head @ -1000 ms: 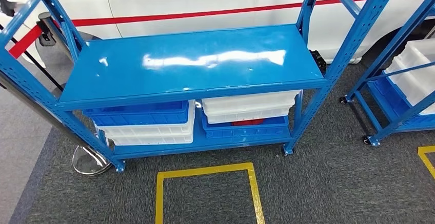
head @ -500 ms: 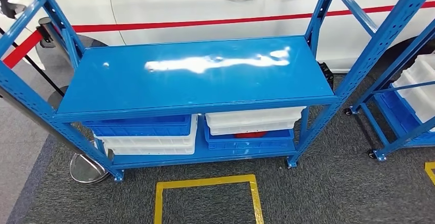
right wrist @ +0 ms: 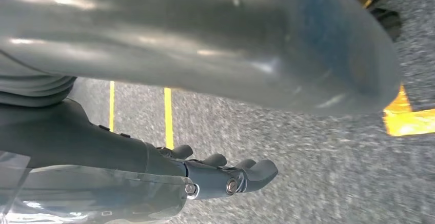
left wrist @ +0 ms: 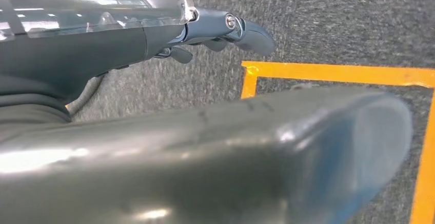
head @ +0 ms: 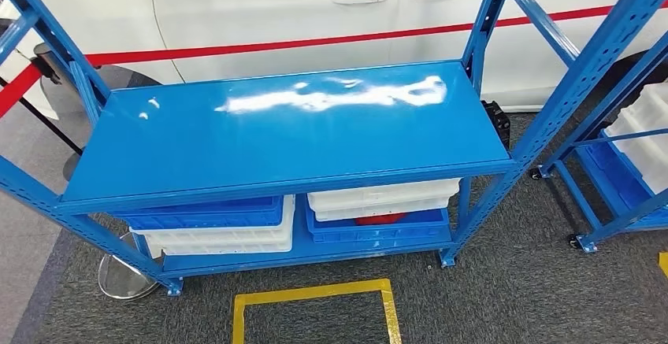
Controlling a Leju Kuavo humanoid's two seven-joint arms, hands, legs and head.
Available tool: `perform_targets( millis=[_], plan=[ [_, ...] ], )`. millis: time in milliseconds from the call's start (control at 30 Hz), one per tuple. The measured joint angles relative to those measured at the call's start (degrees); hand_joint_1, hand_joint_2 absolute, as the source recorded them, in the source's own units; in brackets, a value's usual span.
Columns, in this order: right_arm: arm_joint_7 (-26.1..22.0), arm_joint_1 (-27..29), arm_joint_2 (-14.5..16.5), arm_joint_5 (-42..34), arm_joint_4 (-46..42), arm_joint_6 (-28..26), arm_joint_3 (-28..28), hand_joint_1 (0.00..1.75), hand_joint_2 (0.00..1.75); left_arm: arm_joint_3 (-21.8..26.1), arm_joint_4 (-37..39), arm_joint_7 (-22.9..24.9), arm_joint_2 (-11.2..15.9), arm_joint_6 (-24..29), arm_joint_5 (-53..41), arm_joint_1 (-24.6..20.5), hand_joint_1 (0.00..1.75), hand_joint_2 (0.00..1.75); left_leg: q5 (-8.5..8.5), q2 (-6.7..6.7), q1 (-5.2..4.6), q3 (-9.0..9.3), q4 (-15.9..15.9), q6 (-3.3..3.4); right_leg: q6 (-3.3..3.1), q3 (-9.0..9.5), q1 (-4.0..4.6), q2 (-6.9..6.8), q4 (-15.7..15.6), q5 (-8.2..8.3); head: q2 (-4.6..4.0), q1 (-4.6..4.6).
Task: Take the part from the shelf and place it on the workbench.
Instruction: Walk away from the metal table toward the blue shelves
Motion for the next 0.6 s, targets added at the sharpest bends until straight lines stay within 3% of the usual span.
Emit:
perform_targets(
  millis=[67,167,200,267,300,333,367,433,467,533,600],
  plan=[
    [0.0,-0.1,0.0,0.1,0.0,0.0,0.0,0.00,0.00,0.0,0.0,0.0,0.0,0.1,-0.1,0.1,0.00,0.00,-0.27,0.02,-0.37,0.07,-0.6,0.54,0.78,0.19,0.09,0.01,-0.1,-0.52,0.01,-0.09],
    [0.0,-0.2,0.0,0.2,-0.1,0.0,-0.1,0.00,0.00,0.0,0.0,-0.1,-0.1,0.3,-0.1,0.1,0.00,0.00,0.76,-0.09,0.09,1.12,-2.1,1.23,1.66,0.04,0.16,0.02,1.4,-2.03,0.01,-0.07],
    [0.0,-0.3,0.0,0.2,-0.1,0.0,-0.1,0.00,0.00,0.0,0.0,-0.2,-0.1,0.3,-0.1,0.0,0.00,0.00,0.78,-0.08,0.22,1.46,-2.5,1.48,1.81,-1.28,0.16,0.05,3.9,-3.36,0.01,-0.02],
    [0.0,-0.3,0.0,0.3,-0.1,0.0,-0.1,0.00,0.00,0.0,0.0,-0.4,-0.1,0.3,-0.1,-0.2,0.00,0.00,0.44,-0.06,0.07,1.85,-2.7,1.91,1.98,-5.74,0.20,0.08,11.4,-6.31,0.00,0.02],
    [0.0,-0.3,0.0,0.3,-0.1,0.0,-0.1,0.00,0.00,0.0,0.0,-0.4,-0.2,0.3,-0.1,-0.2,0.00,0.00,0.22,-0.10,0.02,2.08,-2.7,2.02,2.05,-7.81,0.20,0.07,14.3,-6.88,0.00,0.02],
    [0.0,-0.3,0.0,0.3,-0.1,0.0,-0.1,0.00,0.00,0.0,0.0,-0.5,-0.2,0.3,-0.1,-0.2,0.00,0.00,-0.04,-0.16,-0.02,2.39,-2.7,2.06,2.09,-9.04,0.20,0.07,15.5,-6.26,0.00,0.02],
    [0.0,-0.3,0.0,0.3,-0.1,0.0,-0.2,0.00,0.00,0.0,0.0,-0.5,-0.2,0.3,-0.1,-0.2,0.00,0.00,-0.33,-0.25,-0.04,2.81,-2.7,2.02,2.08,-9.26,0.20,0.07,14.6,-4.46,0.00,0.02],
    [0.0,-0.2,0.0,0.4,-0.2,0.0,-0.2,0.00,0.00,0.0,0.0,-0.5,-0.3,0.3,-0.1,-0.2,0.00,0.00,-1.03,-0.39,-0.04,3.66,-2.6,1.72,1.86,-7.28,0.20,0.07,7.8,0.80,0.00,0.03],
    [0.0,-0.3,0.0,0.4,-0.2,0.0,-0.3,0.00,0.00,0.0,0.0,-0.5,-0.3,0.3,-0.1,-0.2,0.00,0.00,-1.46,-0.44,-0.16,3.91,-2.4,1.43,1.65,-6.12,0.26,0.08,4.4,2.57,0.00,0.03],
    [0.0,-0.4,0.0,0.5,-0.2,0.0,-0.5,0.00,0.00,0.0,0.0,-0.5,-0.3,0.3,-0.1,-0.3,0.00,0.00,-2.01,-0.47,-0.39,3.99,-2.3,0.86,1.12,-5.07,0.36,0.18,1.1,3.48,0.00,-0.01],
    [0.0,-0.4,0.0,0.5,-0.2,0.0,-0.6,0.00,0.00,0.0,0.0,-0.5,-0.3,0.3,-0.2,-0.4,0.00,0.00,-2.24,-0.47,-0.48,4.10,-2.3,0.33,0.54,-4.96,0.34,0.23,0.8,3.31,0.01,-0.04]
  ],
)
